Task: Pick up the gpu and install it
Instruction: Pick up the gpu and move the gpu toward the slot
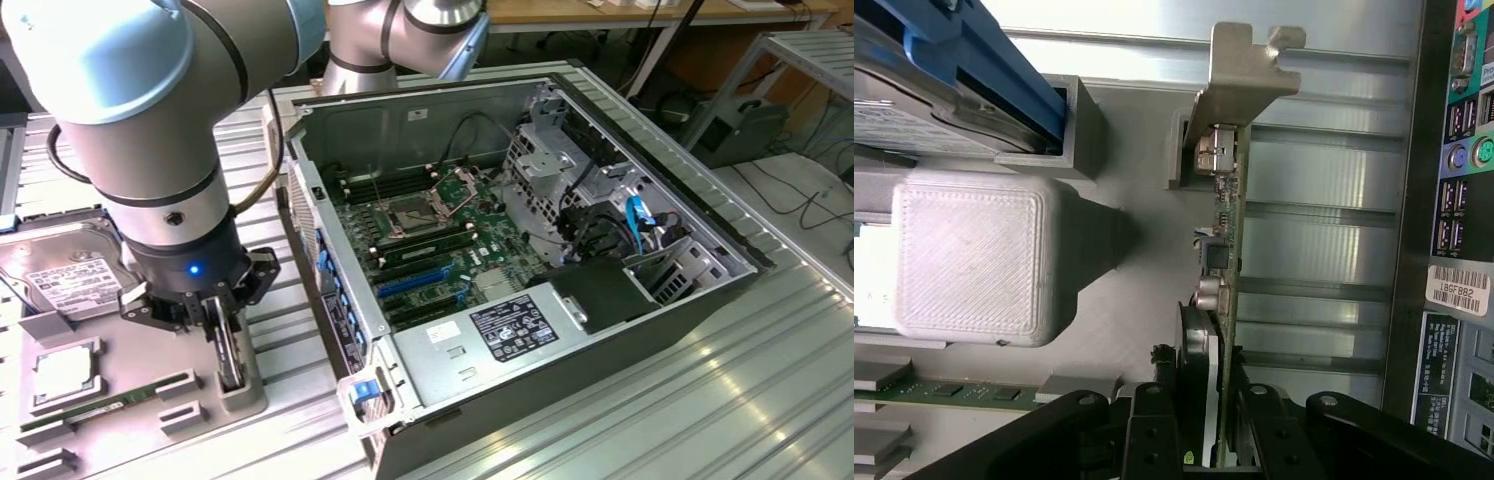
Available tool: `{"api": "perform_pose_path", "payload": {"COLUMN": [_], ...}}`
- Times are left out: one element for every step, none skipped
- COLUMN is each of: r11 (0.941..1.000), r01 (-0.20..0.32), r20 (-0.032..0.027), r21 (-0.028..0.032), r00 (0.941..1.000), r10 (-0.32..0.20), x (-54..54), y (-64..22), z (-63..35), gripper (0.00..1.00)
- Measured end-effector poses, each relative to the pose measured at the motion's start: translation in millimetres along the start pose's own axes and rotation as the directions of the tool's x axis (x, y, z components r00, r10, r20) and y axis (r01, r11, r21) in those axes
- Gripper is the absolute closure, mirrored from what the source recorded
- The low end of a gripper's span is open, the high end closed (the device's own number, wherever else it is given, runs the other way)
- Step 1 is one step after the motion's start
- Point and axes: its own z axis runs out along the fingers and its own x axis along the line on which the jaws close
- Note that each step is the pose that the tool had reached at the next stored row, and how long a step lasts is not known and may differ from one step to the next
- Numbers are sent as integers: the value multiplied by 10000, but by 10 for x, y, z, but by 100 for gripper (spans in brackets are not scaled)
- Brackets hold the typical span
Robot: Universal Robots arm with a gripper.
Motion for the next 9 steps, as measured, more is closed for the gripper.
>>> {"api": "perform_pose_path", "payload": {"r11": [10000, 10000, 10000, 10000, 10000, 10000, 10000, 10000, 10000], "r01": [0, 0, 0, 0, 1, 0, 0, 0, 0], "r20": [0, -1, -1, 0, 0, -1, -1, -2, 0], "r21": [1, 0, 1, 0, 0, 0, 0, 1, 0], "r00": [10000, 10000, 10000, 10000, 10000, 10000, 10000, 10000, 10000], "r10": [0, 0, 0, 0, -1, 0, 0, 0, 0], "x": [0, 0, 0, 0, 0, 1, 1, 1, 1], "y": [0, 1, 1, 2, 2, 3, 4, 4, 5], "z": [-18, -47, -80, -120, -163, -214, -259, -315, -362], "gripper": [72, 72, 72, 72, 72, 72, 72, 72, 72]}}
